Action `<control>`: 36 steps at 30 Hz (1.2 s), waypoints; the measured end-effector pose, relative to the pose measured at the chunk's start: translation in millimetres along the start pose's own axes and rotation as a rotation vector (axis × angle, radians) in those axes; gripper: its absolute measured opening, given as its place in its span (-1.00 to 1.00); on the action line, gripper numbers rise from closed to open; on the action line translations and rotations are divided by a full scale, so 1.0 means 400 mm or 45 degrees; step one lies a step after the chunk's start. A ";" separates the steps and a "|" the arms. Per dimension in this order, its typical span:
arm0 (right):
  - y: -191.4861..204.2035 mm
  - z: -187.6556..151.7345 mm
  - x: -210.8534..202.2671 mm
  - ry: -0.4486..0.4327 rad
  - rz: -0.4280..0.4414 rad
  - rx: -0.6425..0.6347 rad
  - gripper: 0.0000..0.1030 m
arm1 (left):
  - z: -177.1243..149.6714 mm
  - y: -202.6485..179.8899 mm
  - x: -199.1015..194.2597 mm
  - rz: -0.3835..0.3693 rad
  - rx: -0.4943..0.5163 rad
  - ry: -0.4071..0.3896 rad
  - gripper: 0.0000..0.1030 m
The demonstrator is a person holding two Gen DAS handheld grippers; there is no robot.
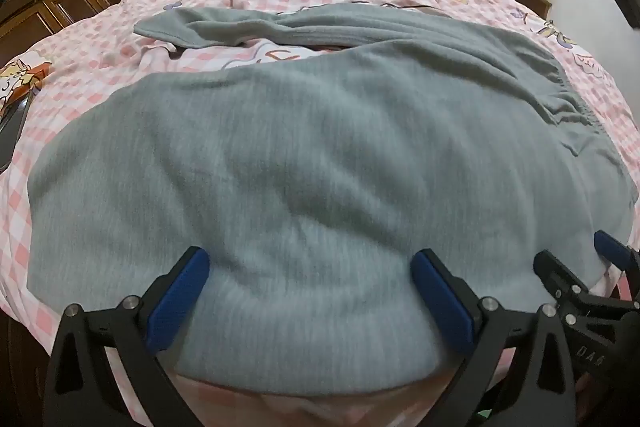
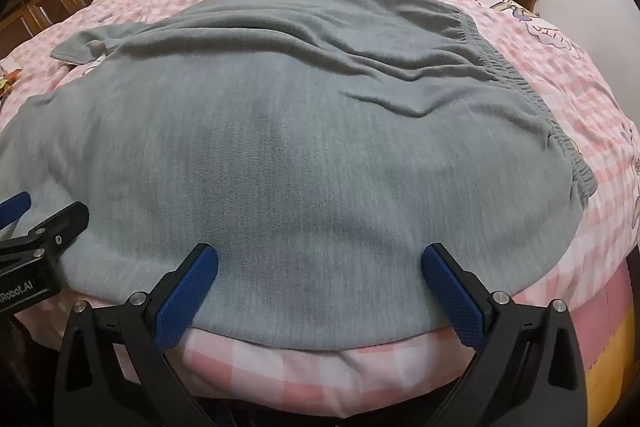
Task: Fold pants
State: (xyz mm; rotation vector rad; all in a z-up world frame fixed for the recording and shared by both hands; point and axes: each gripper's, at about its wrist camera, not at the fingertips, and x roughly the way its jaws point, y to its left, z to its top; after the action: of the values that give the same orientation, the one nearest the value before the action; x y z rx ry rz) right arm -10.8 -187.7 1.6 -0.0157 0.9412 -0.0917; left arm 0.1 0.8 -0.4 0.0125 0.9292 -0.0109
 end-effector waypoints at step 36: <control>-0.002 0.004 0.003 0.012 0.000 -0.013 1.00 | -0.007 0.005 -0.006 0.008 0.015 -0.034 0.99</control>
State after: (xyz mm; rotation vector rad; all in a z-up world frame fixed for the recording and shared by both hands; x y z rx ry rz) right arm -8.9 -188.7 1.4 -0.0248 0.9511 -0.0874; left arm -3.7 2.7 -0.2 0.0261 0.9026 -0.0107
